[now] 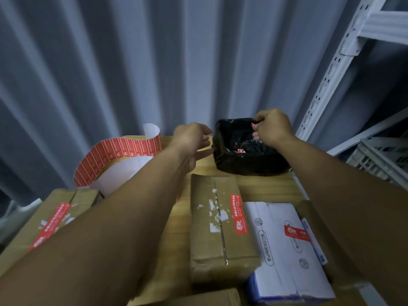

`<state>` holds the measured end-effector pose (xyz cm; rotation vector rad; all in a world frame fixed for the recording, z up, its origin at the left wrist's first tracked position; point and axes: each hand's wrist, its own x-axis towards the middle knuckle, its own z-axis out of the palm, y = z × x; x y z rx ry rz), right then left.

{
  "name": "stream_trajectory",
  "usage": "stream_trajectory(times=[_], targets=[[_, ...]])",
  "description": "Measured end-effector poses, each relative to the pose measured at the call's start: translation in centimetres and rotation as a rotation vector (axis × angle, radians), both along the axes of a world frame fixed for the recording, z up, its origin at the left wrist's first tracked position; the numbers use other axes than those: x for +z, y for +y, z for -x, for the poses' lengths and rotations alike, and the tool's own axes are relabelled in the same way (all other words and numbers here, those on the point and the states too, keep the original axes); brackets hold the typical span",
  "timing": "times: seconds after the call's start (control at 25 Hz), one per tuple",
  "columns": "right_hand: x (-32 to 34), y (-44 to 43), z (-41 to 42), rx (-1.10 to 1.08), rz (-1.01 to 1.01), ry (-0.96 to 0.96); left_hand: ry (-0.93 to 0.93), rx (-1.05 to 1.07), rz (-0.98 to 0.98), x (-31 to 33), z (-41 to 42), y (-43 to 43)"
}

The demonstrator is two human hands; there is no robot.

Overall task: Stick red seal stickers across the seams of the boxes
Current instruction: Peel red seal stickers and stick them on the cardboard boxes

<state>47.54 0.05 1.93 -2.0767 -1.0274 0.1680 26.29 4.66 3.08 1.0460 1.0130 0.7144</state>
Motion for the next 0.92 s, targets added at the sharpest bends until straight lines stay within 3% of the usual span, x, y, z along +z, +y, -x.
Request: stream_trajectory(times=[0.16,0.64,0.8,0.92], targets=[[0.3,-0.3,0.1,-0.073,-0.044,0.015,-0.031,0.046,0.023,-0.5,0.7,0.9],[1.4,-0.7,5.6,0.035,0.072,-0.063,-0.041,0.183,-0.018,0.2,5.4,0.9],[2.0,0.4,11.5,0.405,0.159,-0.007,-0.032,0.228,-0.048,0.6,8.0,0.9],[2.0,0.5,17.1,0.768,0.328,-0.17,-0.036,0.297,-0.054,1.2,9.9,0.7]])
